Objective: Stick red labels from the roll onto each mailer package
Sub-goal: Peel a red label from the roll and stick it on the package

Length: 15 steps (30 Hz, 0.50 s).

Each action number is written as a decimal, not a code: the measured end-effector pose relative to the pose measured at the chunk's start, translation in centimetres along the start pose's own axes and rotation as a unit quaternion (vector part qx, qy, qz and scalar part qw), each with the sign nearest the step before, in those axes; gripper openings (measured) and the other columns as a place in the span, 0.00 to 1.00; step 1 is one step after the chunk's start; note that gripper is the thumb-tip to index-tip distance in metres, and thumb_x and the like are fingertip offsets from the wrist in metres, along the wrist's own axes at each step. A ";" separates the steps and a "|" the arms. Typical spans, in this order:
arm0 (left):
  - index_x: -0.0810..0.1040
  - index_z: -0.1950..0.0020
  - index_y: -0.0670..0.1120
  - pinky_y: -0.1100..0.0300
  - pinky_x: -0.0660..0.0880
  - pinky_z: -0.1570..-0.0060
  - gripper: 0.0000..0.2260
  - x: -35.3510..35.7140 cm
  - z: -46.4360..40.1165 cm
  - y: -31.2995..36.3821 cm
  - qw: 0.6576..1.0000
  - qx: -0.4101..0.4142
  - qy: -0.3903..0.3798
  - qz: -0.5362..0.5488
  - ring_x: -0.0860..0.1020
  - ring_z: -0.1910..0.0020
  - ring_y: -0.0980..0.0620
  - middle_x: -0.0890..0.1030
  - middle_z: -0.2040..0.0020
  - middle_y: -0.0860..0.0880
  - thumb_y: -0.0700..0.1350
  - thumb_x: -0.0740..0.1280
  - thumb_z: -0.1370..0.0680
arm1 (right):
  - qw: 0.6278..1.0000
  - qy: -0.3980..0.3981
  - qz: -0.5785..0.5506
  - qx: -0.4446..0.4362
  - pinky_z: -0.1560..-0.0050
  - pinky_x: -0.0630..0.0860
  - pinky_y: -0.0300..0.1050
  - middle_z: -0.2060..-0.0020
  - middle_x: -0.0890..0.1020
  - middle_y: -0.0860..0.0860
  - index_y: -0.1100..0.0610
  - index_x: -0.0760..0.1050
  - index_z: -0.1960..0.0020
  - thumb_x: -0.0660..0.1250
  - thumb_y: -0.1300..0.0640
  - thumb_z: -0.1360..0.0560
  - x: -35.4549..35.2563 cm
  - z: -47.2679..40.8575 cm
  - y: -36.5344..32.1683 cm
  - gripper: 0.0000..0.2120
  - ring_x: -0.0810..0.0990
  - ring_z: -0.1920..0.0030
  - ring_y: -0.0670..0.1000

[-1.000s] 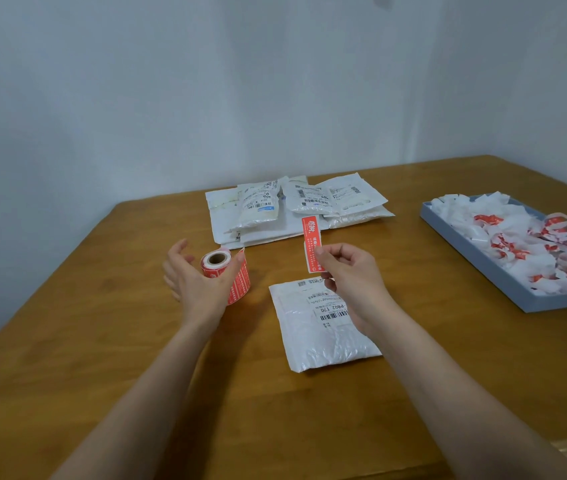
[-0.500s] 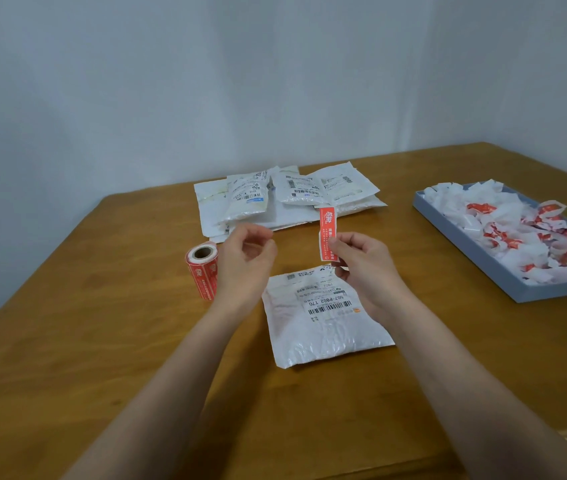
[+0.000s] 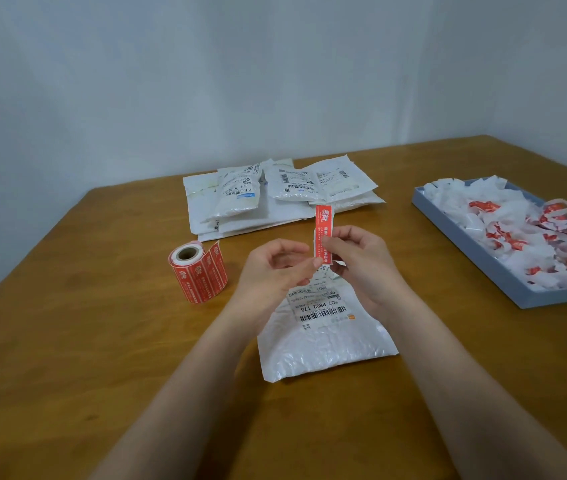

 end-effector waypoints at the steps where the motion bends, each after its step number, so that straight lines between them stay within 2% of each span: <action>1: 0.79 0.47 0.40 0.69 0.76 0.64 0.12 0.1 -0.1 -0.1 1.000 -0.006 -0.004 0.014 0.81 0.66 0.59 0.83 0.62 0.50 0.37 0.75 0.29 | 1.000 -0.002 -0.004 0.002 0.60 0.73 0.40 0.65 0.82 0.51 0.59 0.77 0.54 0.68 0.63 0.25 0.0 0.0 0.2 0.01 0.77 0.65 0.47; 4: 0.79 0.48 0.39 0.67 0.76 0.63 0.12 0.3 -0.6 -0.2 0.999 -0.016 -0.003 0.044 0.80 0.65 0.56 0.82 0.61 0.47 0.34 0.74 0.30 | 1.000 -0.008 -0.012 0.008 0.58 0.72 0.41 0.64 0.82 0.52 0.59 0.76 0.54 0.68 0.62 0.24 0.0 -0.1 0.6 0.01 0.77 0.62 0.48; 9: 0.79 0.51 0.39 0.54 0.78 0.52 0.13 -0.2 -1.5 -0.8 0.991 -0.008 0.020 0.133 0.78 0.60 0.47 0.81 0.59 0.43 0.37 0.75 0.33 | 1.000 -0.007 -0.005 0.012 0.61 0.71 0.39 0.58 0.81 0.56 0.62 0.78 0.49 0.67 0.61 0.23 -0.3 -0.5 0.7 0.05 0.75 0.61 0.47; 11: 0.79 0.51 0.39 0.54 0.77 0.52 0.08 -0.4 -1.8 -1.0 0.985 -0.005 0.028 0.171 0.78 0.61 0.47 0.81 0.60 0.43 0.33 0.72 0.29 | 1.000 0.001 -0.003 0.016 0.61 0.72 0.39 0.57 0.81 0.56 0.62 0.78 0.48 0.67 0.61 0.23 -0.5 -0.5 0.8 0.06 0.75 0.61 0.47; 15: 0.78 0.49 0.38 0.54 0.77 0.51 0.08 -0.6 -1.9 -1.5 0.979 -0.011 0.024 0.204 0.79 0.61 0.48 0.81 0.62 0.44 0.31 0.70 0.27 | 1.000 0.029 -0.001 0.011 0.59 0.72 0.41 0.62 0.83 0.50 0.59 0.79 0.50 0.68 0.61 0.23 -0.6 -0.4 1.0 0.04 0.76 0.63 0.45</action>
Point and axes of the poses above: each hand's wrist, its own z-axis away from the middle knuckle, its own x-axis out of the palm, y = z × x, the point moved 1 cm from there along -z, towards the middle knuckle
